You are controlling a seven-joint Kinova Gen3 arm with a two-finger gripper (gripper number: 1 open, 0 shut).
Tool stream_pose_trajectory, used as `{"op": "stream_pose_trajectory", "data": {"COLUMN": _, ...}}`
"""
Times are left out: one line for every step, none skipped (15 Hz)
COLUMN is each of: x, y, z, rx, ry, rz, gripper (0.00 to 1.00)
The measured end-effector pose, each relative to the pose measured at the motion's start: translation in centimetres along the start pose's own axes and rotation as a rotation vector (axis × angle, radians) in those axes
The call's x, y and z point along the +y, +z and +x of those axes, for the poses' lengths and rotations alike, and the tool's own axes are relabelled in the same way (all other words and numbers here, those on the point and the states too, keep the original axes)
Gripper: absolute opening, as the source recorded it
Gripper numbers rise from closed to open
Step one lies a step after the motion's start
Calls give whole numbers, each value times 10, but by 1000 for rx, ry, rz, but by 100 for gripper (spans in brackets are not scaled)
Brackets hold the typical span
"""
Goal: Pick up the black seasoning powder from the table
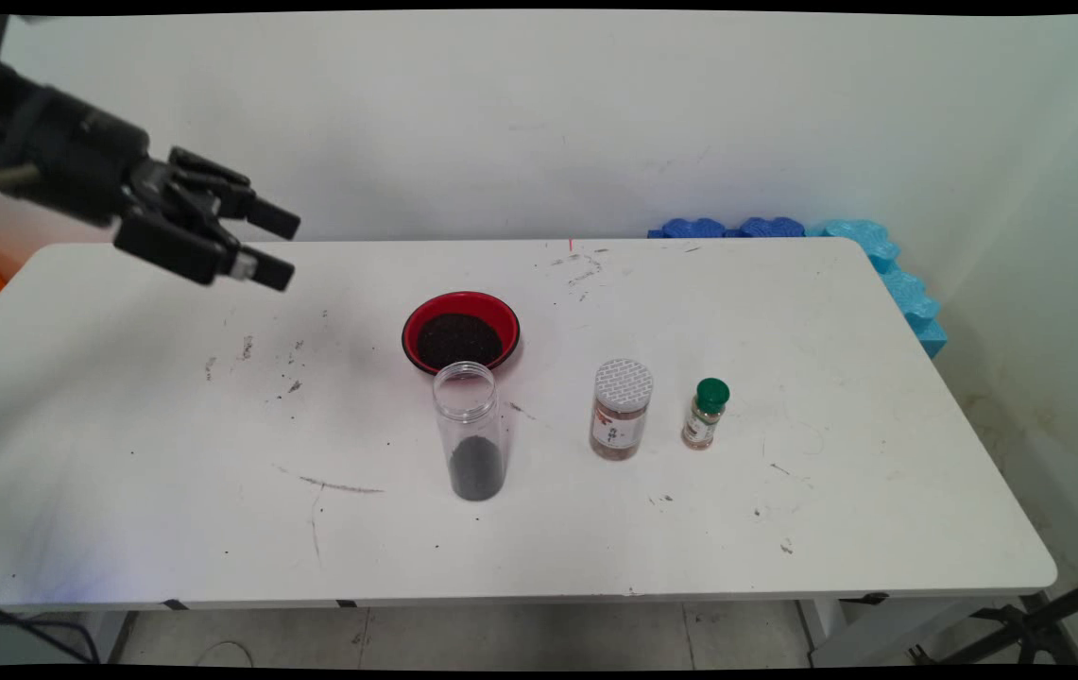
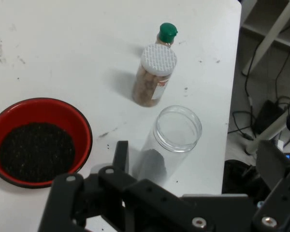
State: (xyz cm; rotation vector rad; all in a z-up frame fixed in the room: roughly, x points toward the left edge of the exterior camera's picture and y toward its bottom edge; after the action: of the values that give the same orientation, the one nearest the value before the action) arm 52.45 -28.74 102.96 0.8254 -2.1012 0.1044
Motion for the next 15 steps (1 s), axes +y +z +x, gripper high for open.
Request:
{"op": "stream_pose_trajectory", "data": {"x": 3, "y": 7, "z": -7, "rx": 5, "ry": 3, "rz": 5, "gripper": 100}}
{"op": "stream_pose_trajectory", "data": {"x": 6, "y": 14, "z": -15, "rx": 8, "ry": 7, "rz": 10, "gripper": 100}}
{"op": "stream_pose_trajectory", "data": {"x": 8, "y": 20, "z": -21, "rx": 10, "ry": 10, "rz": 14, "gripper": 100}}
{"op": "stream_pose_trajectory", "data": {"x": 10, "y": 27, "z": -28, "rx": 11, "ry": 15, "rz": 19, "gripper": 100}}
{"op": "stream_pose_trajectory", "data": {"x": 11, "y": 34, "z": -34, "rx": 11, "ry": 18, "rz": 27, "gripper": 100}}
{"op": "stream_pose_trajectory", "data": {"x": 12, "y": 41, "z": -40, "rx": 11, "ry": 19, "rz": 35, "gripper": 100}}
{"op": "stream_pose_trajectory", "data": {"x": 13, "y": 47, "z": -45, "rx": 11, "ry": 16, "rz": 43, "gripper": 100}}
{"op": "stream_pose_trajectory", "data": {"x": 14, "y": 55, "z": -50, "rx": 9, "ry": 16, "rz": 49, "gripper": 100}}
{"op": "stream_pose_trajectory", "data": {"x": 15, "y": 62, "z": -54, "rx": 6, "ry": 16, "rz": 51, "gripper": 100}}
{"op": "stream_pose_trajectory", "data": {"x": 15, "y": 69, "z": -59, "rx": 2, "ry": 22, "rz": 51, "gripper": 100}}
{"op": "stream_pose_trajectory", "data": {"x": 16, "y": 76, "z": -64, "rx": -4, "ry": 37, "rz": 49, "gripper": 100}}
{"op": "stream_pose_trajectory", "data": {"x": 16, "y": 82, "z": -68, "rx": -8, "ry": 50, "rz": 47, "gripper": 100}}
{"op": "stream_pose_trajectory", "data": {"x": 16, "y": 89, "z": -72, "rx": -13, "ry": 67, "rz": 45, "gripper": 100}}
{"op": "stream_pose_trajectory", "data": {"x": 16, "y": 95, "z": -75, "rx": -16, "ry": 84, "rz": 43, "gripper": 100}}
{"op": "stream_pose_trajectory", "data": {"x": 15, "y": 101, "z": -78, "rx": -18, "ry": 98, "rz": 41, "gripper": 100}}
